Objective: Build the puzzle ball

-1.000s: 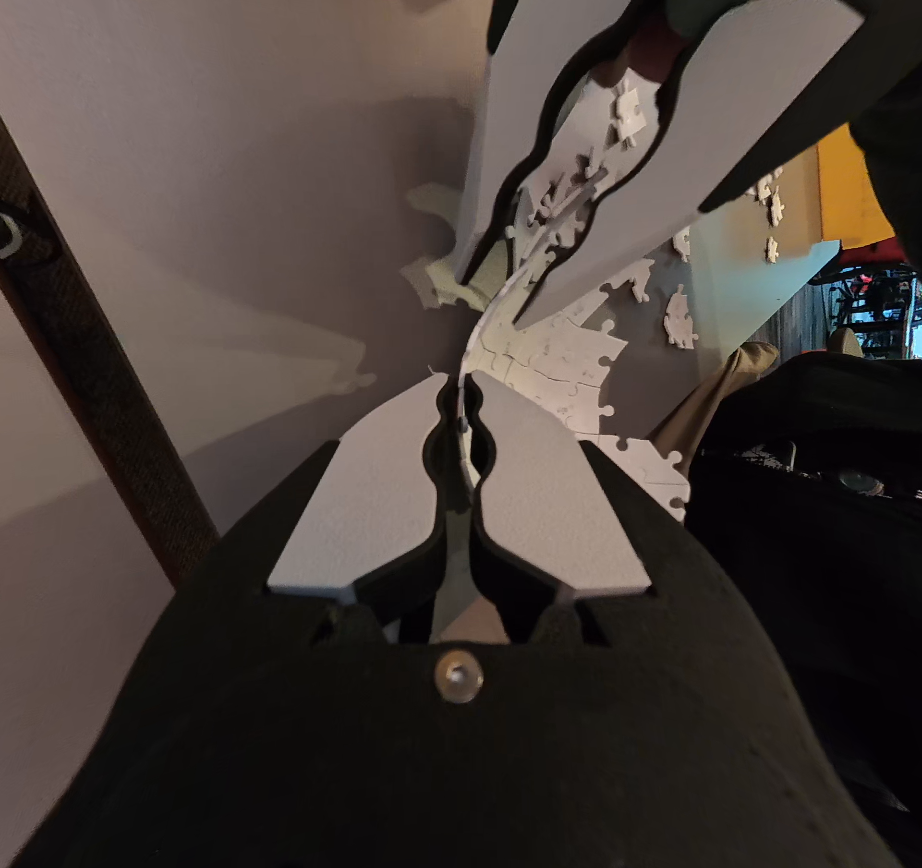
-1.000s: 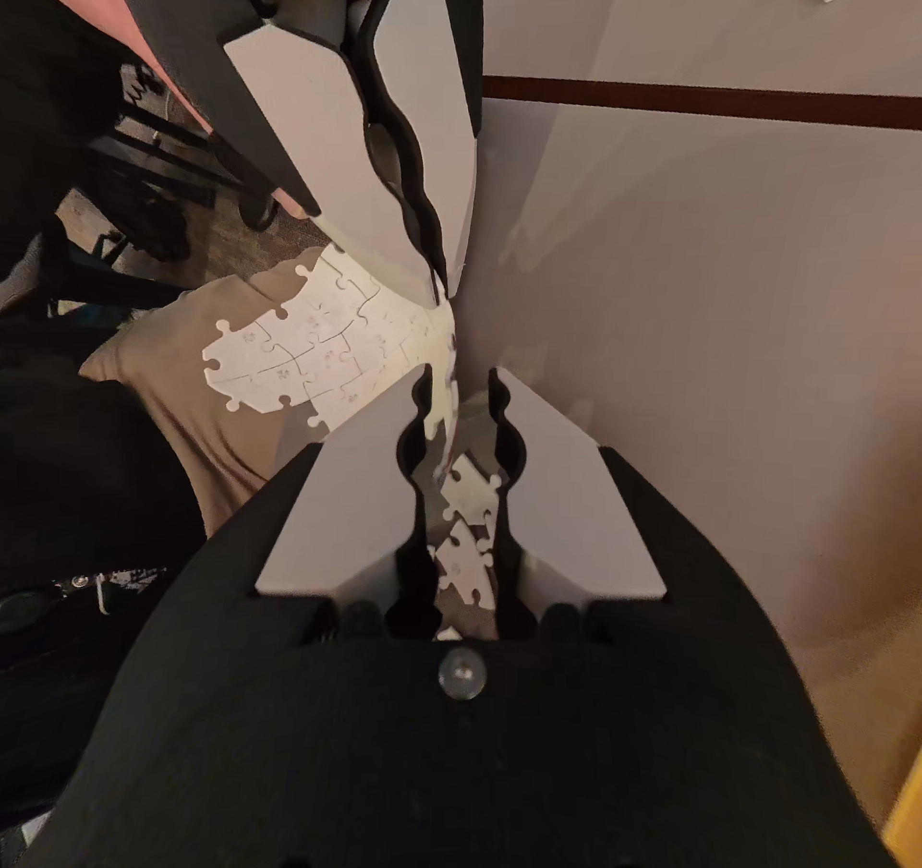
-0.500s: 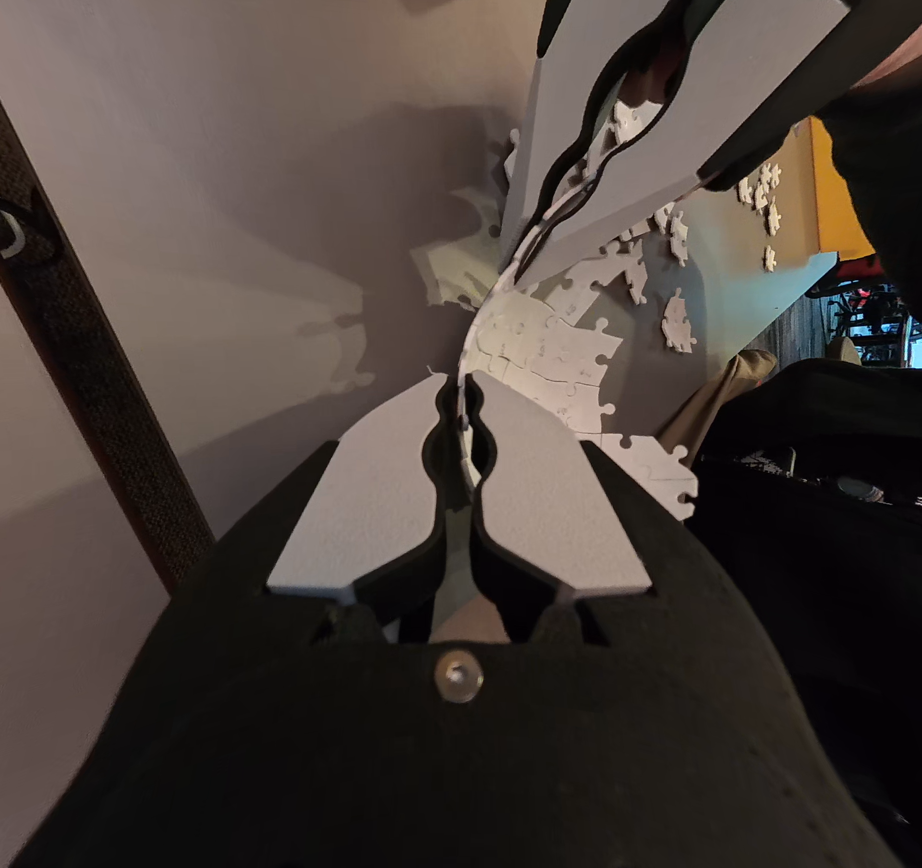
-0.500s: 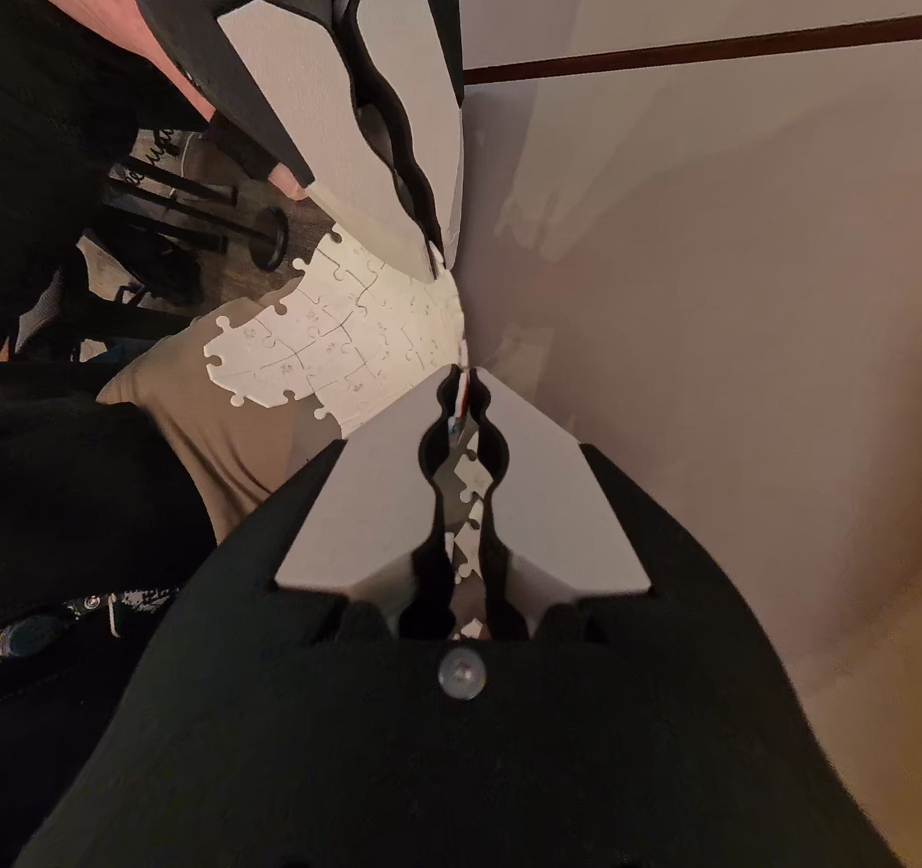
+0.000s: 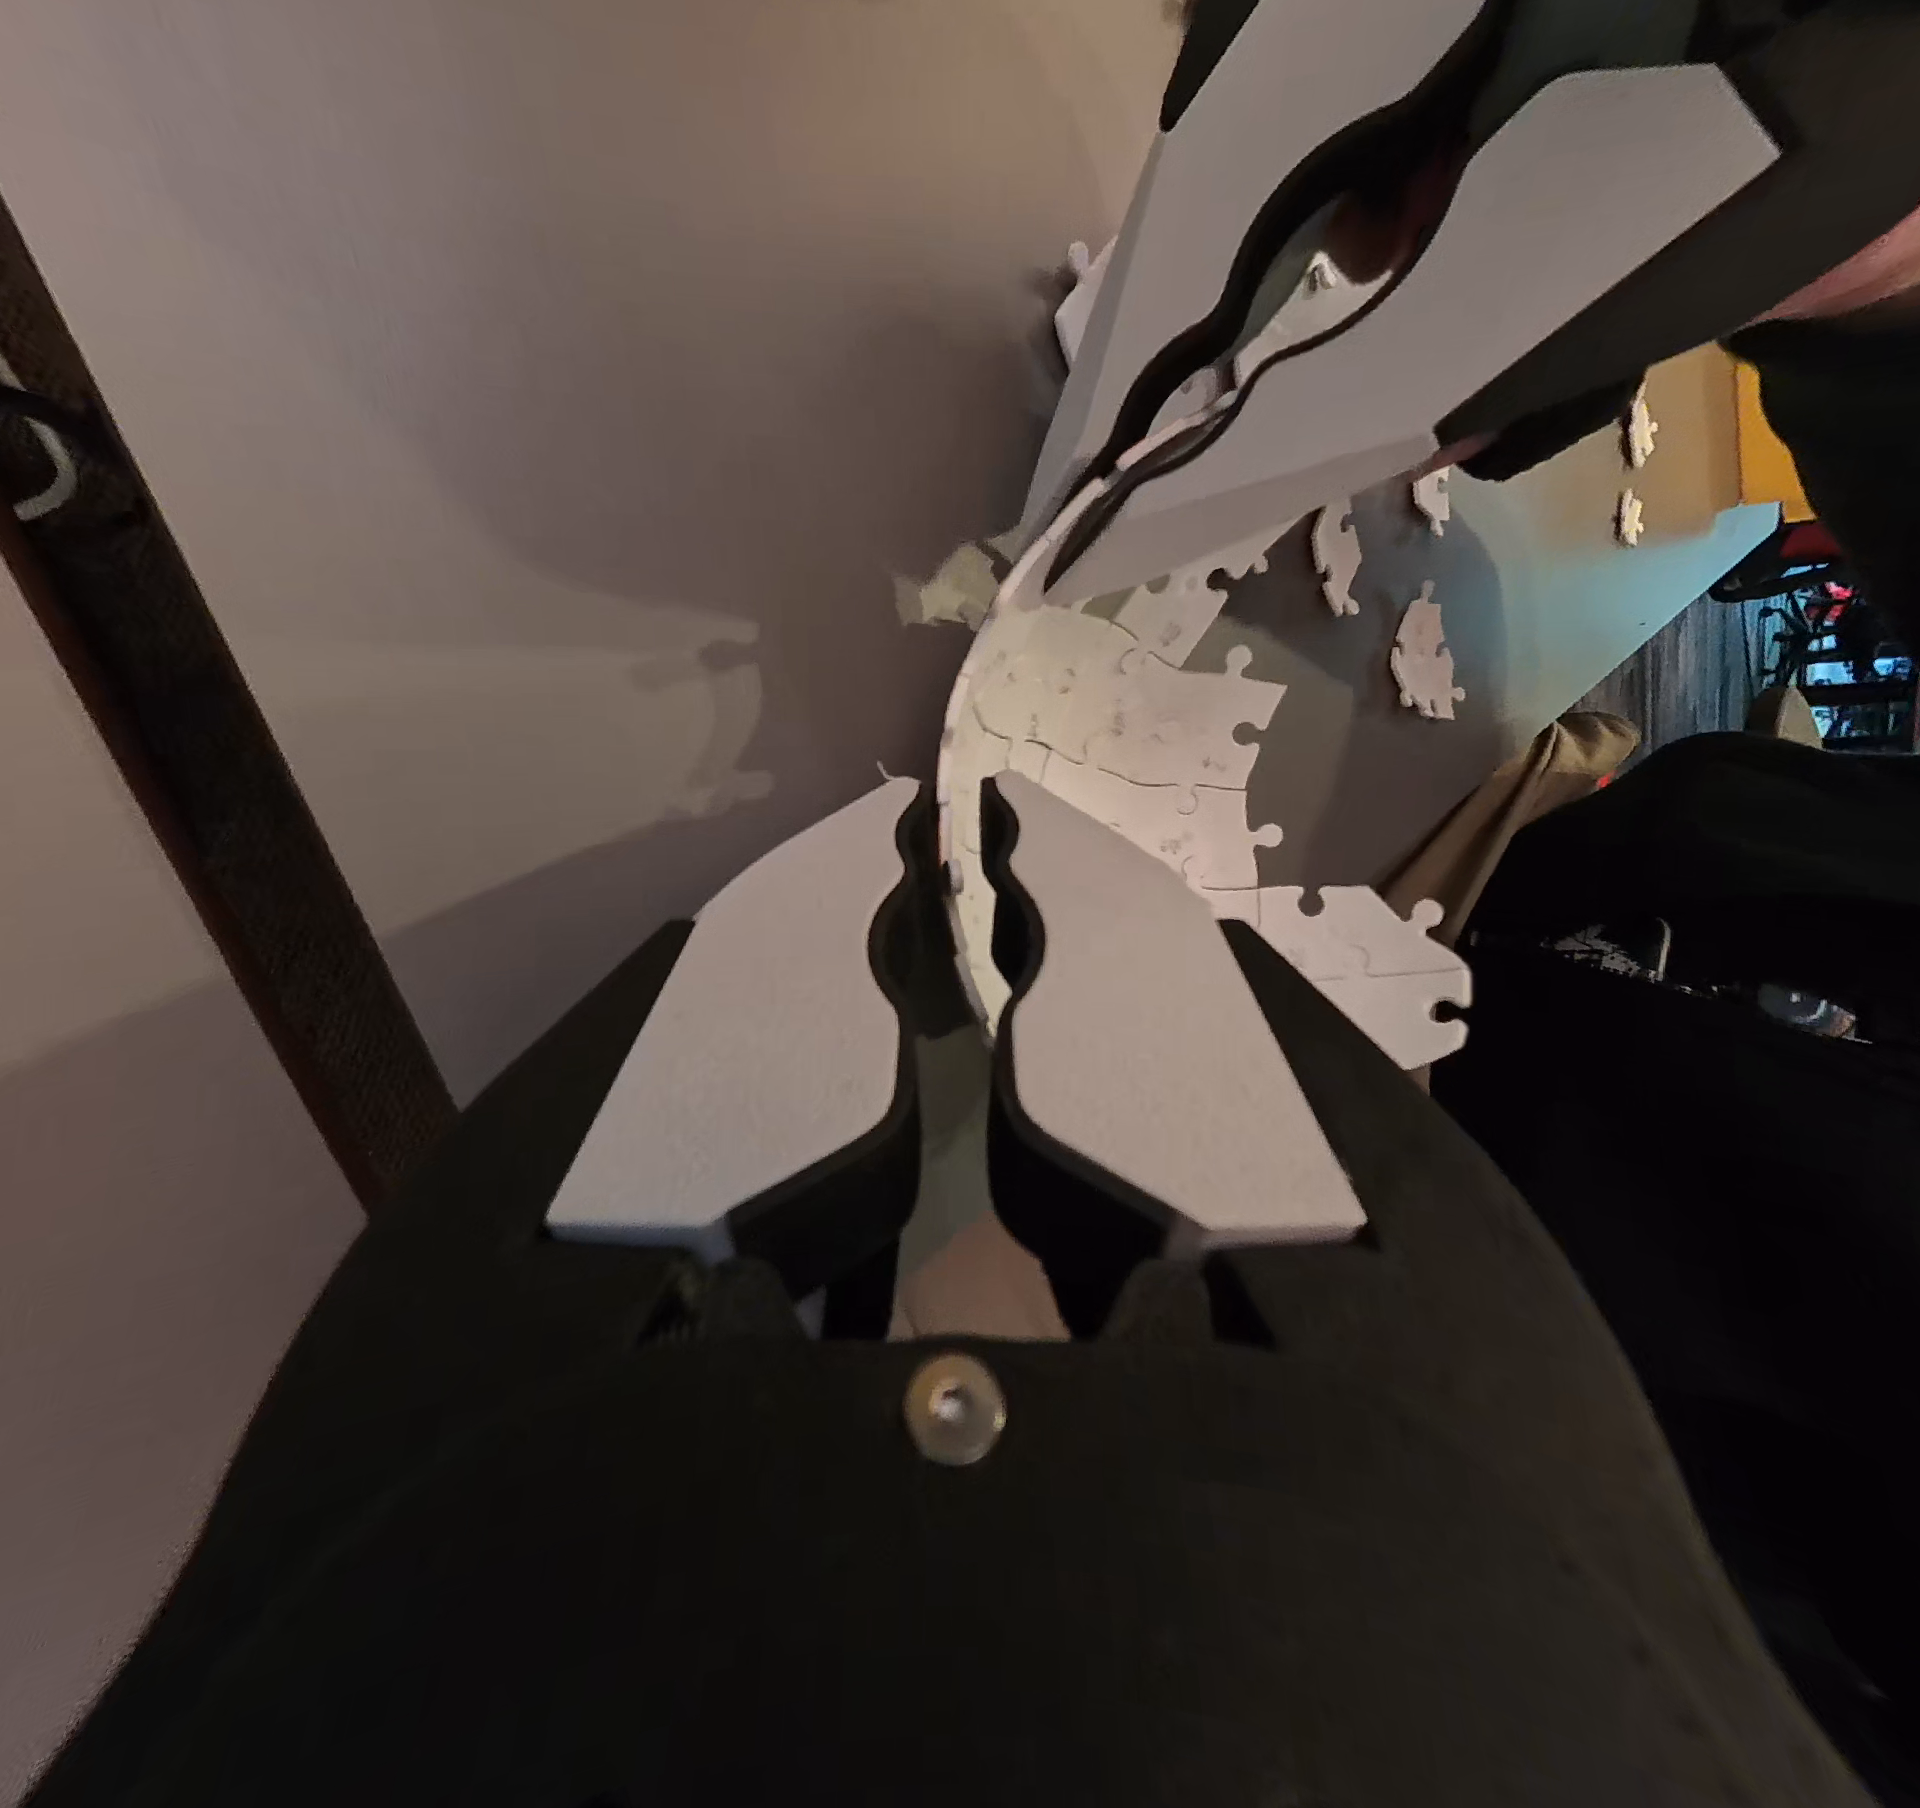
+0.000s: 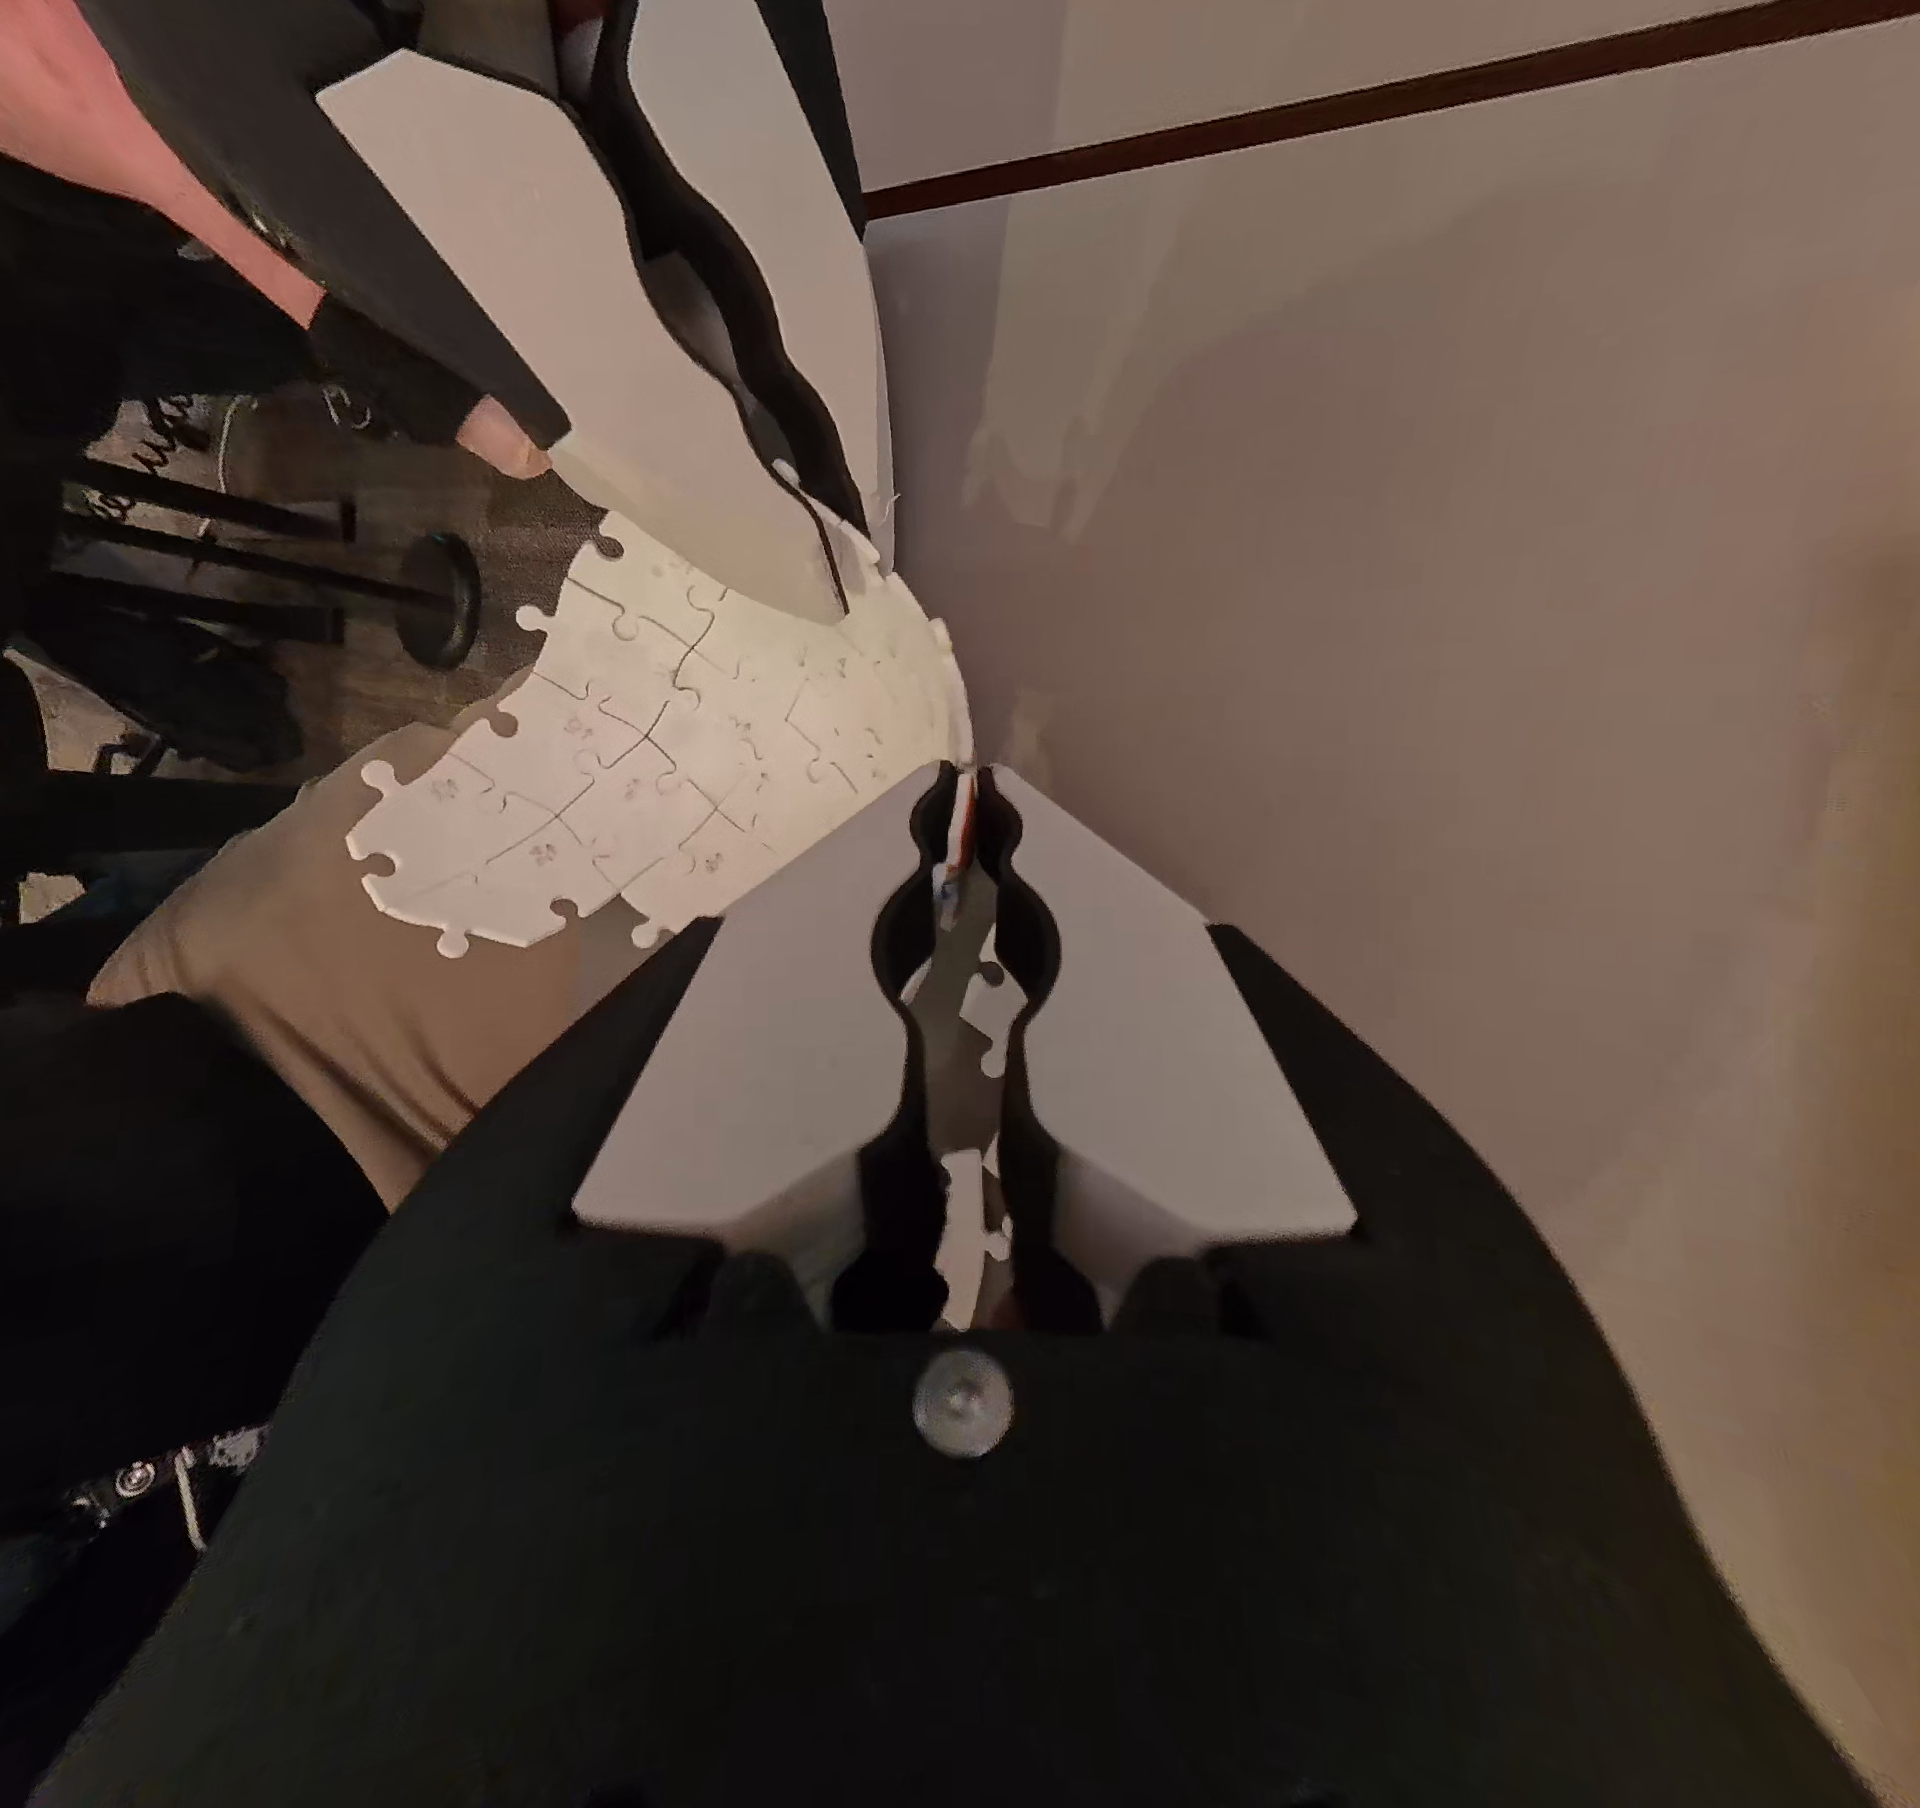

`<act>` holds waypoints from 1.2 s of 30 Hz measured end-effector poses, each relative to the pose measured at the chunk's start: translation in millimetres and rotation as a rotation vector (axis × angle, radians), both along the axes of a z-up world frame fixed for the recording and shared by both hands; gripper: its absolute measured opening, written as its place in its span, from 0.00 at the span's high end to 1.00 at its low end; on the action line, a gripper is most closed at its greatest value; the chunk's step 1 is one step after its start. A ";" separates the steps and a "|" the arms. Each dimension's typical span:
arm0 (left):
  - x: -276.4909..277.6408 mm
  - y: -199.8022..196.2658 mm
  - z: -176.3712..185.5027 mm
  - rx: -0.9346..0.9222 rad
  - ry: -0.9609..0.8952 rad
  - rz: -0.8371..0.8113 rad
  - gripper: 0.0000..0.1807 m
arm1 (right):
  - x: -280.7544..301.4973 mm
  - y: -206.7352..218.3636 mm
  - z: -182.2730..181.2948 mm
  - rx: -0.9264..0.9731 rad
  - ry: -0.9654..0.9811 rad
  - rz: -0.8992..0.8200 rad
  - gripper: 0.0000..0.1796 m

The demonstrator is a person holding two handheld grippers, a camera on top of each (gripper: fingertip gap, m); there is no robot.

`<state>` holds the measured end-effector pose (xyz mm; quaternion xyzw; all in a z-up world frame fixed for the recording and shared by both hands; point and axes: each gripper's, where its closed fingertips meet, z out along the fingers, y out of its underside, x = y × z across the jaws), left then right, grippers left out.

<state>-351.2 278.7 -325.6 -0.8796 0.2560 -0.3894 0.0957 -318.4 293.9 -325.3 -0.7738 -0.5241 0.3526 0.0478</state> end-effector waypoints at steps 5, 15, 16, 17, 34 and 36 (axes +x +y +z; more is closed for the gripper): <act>-0.6 -0.7 -0.7 0.012 0.016 0.022 0.96 | -1.2 0.2 -0.8 -0.022 0.004 -0.049 0.99; -0.9 -1.3 0.5 0.046 0.016 0.085 0.99 | -1.8 1.1 9.9 -0.016 0.048 -0.085 0.89; -0.6 -2.4 0.4 0.048 0.017 0.084 0.99 | -1.1 1.8 13.0 -0.011 0.055 -0.086 0.88; -0.4 -3.5 0.3 0.050 0.020 0.085 0.99 | 0.3 2.6 16.6 -0.008 0.063 -0.086 0.86; -5.6 -11.1 6.8 0.075 0.052 0.114 0.98 | 54.5 6.7 -6.0 0.244 -0.039 0.089 0.81; -5.0 -11.9 8.3 0.081 0.043 0.120 0.98 | 53.2 5.9 -11.4 0.292 -0.041 0.141 0.81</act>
